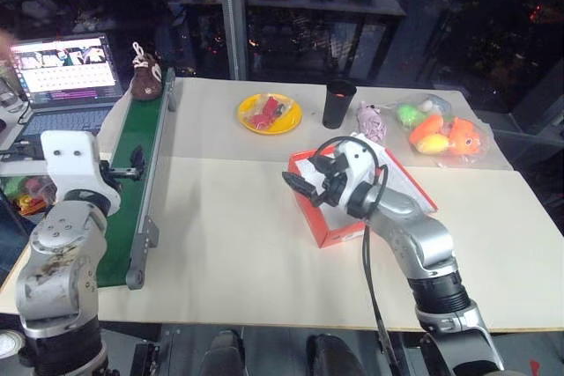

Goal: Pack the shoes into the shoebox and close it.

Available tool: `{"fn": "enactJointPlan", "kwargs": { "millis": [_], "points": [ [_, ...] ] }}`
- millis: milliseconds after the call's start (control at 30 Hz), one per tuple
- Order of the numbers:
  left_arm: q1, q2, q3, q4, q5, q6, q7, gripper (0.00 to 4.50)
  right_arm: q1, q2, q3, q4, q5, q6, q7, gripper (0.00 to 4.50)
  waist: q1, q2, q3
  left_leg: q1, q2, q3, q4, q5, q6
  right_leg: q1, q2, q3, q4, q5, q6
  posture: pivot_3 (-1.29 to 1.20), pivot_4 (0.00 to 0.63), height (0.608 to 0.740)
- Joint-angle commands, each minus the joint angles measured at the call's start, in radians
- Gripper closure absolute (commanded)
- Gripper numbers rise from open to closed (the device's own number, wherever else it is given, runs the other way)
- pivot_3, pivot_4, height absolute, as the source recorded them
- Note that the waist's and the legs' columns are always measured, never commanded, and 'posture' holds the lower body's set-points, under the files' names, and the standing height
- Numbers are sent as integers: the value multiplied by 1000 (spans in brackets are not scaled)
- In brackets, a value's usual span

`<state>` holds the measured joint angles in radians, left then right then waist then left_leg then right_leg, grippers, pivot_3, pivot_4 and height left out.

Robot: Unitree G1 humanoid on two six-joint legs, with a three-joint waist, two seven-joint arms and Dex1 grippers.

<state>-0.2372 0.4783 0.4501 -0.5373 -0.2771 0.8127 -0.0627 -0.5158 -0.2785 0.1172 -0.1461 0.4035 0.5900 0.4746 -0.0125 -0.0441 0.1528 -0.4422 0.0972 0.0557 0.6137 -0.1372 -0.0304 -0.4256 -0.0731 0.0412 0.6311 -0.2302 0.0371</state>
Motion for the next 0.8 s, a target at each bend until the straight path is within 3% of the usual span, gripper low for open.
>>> {"fn": "enactJointPlan", "kwargs": {
  "millis": [33, 267, 800],
  "points": [
    [-17, 4, 25, -2, 7, -14, 8, 0, -33, 19, 0, -18, 4, -32, 31, 57, -1, 0, 0, 0, 0, 0, 0, 0, 0, 0, 0, 0, 0, 0, 0, 0, 150, 736],
    [-49, 43, 39, 243, 12, -134, -54, 0, -34, -17, 0, -36, -1, -12, 92, 57, -1, 0, 0, 1, 0, 0, 0, 0, 0, 0, 0, 0, 0, 0, 0, 0, 150, 736],
    [-106, 39, 18, 459, 10, -271, -70, 0, -18, -96, -62, -25, -27, -11, 82, 57, -1, 0, 0, 1, 0, 1, -3, 0, 0, -1, 0, 0, -1, 2, 3, 0, 150, 736]
  ]
}}
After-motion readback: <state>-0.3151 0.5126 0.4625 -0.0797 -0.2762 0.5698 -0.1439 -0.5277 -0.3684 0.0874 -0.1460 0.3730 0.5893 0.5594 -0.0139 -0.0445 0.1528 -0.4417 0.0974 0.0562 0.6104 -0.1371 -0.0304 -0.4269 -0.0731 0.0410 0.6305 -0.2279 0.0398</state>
